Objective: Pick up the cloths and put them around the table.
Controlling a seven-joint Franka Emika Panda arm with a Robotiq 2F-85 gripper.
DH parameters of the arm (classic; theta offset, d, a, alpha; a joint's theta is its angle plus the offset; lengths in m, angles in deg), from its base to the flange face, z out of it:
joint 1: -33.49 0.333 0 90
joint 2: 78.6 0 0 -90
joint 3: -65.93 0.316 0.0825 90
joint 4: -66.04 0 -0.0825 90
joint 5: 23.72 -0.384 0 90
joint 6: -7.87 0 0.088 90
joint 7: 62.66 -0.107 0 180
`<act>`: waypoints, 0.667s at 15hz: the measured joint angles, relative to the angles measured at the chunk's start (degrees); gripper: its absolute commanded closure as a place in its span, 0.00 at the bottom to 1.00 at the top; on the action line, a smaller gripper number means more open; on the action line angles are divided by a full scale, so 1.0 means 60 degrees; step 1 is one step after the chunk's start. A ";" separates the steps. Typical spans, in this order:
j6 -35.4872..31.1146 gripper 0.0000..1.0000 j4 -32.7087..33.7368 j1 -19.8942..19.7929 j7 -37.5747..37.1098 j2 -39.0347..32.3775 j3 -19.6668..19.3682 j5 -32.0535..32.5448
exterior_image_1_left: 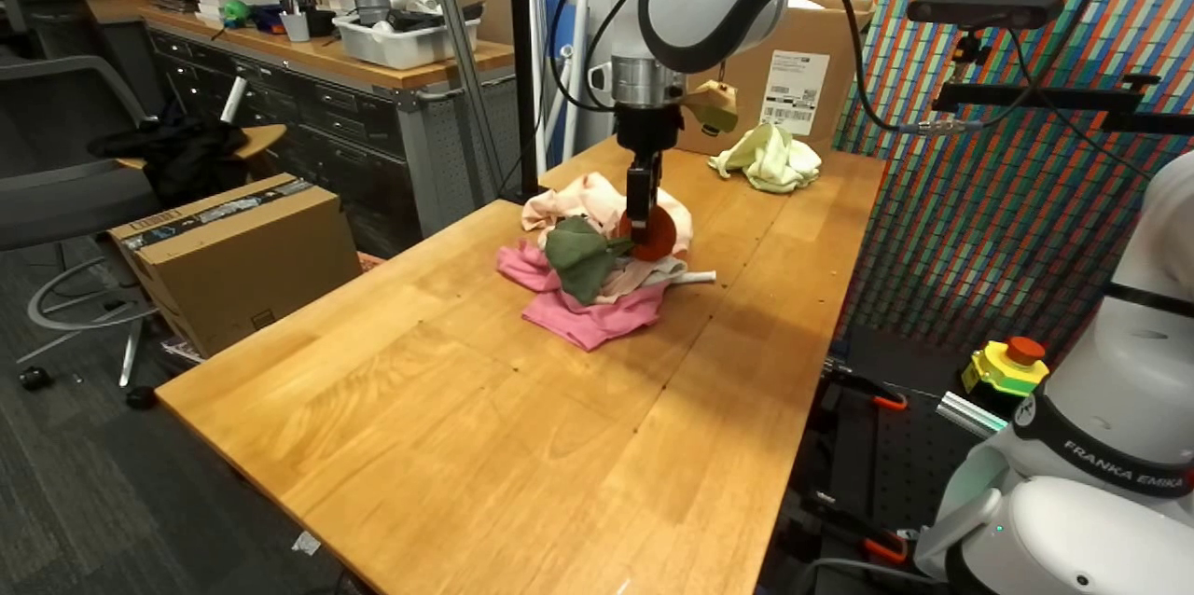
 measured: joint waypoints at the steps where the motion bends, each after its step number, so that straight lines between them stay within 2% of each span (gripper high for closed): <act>1: -0.0041 0.00 -0.0018 0.0000 0.0000 -0.0051 0.0000 0.0000; 5: -0.0190 0.01 -0.0078 -0.0001 0.0000 -0.0235 0.0000 0.0000; 6: -0.0208 0.26 -0.0080 -0.0003 -0.0001 -0.0274 0.0000 0.0000; 8: -0.0274 0.30 -0.0081 -0.0010 -0.0001 -0.0323 -0.0001 0.0000; 10: -0.0377 0.48 -0.0082 -0.0021 -0.0001 -0.0332 -0.0003 0.0000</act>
